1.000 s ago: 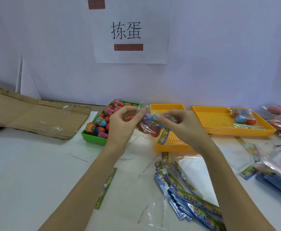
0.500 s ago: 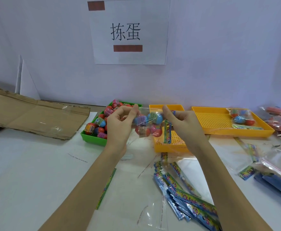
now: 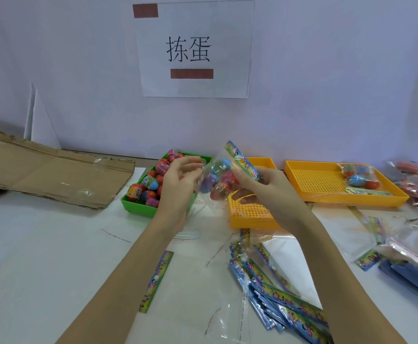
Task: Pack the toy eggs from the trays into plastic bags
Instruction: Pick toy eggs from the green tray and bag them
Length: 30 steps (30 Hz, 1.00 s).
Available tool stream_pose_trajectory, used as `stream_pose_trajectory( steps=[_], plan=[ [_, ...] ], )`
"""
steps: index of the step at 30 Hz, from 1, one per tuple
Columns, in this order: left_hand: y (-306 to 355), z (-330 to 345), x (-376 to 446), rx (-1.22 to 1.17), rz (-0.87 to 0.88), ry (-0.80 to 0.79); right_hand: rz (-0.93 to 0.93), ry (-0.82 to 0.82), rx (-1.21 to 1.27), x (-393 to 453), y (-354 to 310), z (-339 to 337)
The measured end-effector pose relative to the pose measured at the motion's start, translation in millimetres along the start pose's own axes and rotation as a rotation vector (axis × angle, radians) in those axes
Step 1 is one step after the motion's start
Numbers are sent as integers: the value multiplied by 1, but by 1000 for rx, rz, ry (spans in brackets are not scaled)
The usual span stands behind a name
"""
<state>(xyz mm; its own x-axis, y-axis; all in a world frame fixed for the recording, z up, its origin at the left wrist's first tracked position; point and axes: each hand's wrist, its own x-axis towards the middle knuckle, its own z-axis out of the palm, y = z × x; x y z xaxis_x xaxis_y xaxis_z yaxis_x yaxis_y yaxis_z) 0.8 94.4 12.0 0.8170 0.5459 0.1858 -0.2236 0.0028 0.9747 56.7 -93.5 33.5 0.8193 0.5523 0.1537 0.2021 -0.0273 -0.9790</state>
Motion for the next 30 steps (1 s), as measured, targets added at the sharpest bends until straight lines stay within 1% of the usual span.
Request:
stream_pose_trajectory(
  steps=[3, 5, 7, 10, 12, 14, 16, 17, 19, 20, 21, 24, 27, 30],
  plan=[
    [7, 0, -4, -46, -100, -193, 2, -41, -47, 0, 0, -2],
    [9, 3, -8, -63, -147, -245, -5, -48, -80, -1, 2, -3],
    [10, 3, -9, -100, -167, -230, -32, -8, -112, 0, 4, -3],
    [10, 0, -6, -165, -194, -231, -77, 110, -143, 2, 7, 1],
    [8, 1, -5, -201, -202, -190, -88, 178, -100, 3, 7, 6],
    [6, 2, -5, -299, -216, -111, -57, 124, -29, 4, 5, 9],
    [5, 3, -5, -413, -236, -50, 6, 23, -31, 3, 4, 11],
    [7, 3, -5, -457, -257, -33, 12, 1, -51, 3, 4, 12],
    [8, 3, -4, -492, -289, -52, -23, 42, -88, 3, 5, 12],
    [9, 4, -5, -474, -280, -74, -43, 72, -101, 2, 5, 11],
    [11, 3, -6, -402, -253, -82, -58, 85, -118, 2, 5, 9],
    [12, -1, -5, -74, -100, -86, -71, 44, -162, -1, 3, 0],
    [11, -3, -7, -48, -72, -85, -67, 24, -161, -3, 2, -4],
    [10, -4, -7, -36, -40, -51, -60, 62, -101, -2, 2, -2]
  ],
)
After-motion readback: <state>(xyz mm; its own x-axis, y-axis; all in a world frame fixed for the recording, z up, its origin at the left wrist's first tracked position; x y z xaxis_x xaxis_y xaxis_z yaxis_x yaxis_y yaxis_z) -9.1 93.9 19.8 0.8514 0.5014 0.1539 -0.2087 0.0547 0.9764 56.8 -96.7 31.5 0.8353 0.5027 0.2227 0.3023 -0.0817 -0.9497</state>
